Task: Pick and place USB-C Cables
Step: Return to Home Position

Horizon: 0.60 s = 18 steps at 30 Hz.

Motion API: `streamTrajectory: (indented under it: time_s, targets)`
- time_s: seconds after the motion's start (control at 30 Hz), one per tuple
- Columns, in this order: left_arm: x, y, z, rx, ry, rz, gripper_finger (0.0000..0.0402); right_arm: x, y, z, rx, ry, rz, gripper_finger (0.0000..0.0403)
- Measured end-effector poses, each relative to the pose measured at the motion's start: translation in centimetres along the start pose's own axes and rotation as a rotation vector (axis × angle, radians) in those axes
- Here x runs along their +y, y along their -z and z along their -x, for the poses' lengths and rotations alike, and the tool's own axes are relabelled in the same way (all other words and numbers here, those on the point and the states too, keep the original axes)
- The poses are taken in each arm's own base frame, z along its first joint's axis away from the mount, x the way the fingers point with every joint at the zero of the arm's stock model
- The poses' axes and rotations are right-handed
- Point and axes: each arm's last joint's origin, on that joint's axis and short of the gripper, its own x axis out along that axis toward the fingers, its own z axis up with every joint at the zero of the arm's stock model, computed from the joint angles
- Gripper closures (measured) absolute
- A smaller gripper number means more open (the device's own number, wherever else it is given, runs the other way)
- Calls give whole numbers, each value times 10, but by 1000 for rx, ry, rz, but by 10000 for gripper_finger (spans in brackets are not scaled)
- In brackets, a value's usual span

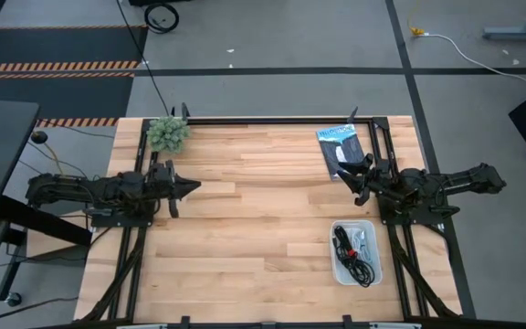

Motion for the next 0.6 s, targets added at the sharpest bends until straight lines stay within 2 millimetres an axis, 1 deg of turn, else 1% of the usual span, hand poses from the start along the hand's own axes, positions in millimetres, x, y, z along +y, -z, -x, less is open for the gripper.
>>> streamTrajectory:
  time_s: [0.6]
  targets:
    - [0, 0, 0, -1, 0, -8, 390, 0, 0, 0, 0, 0, 0, 225]
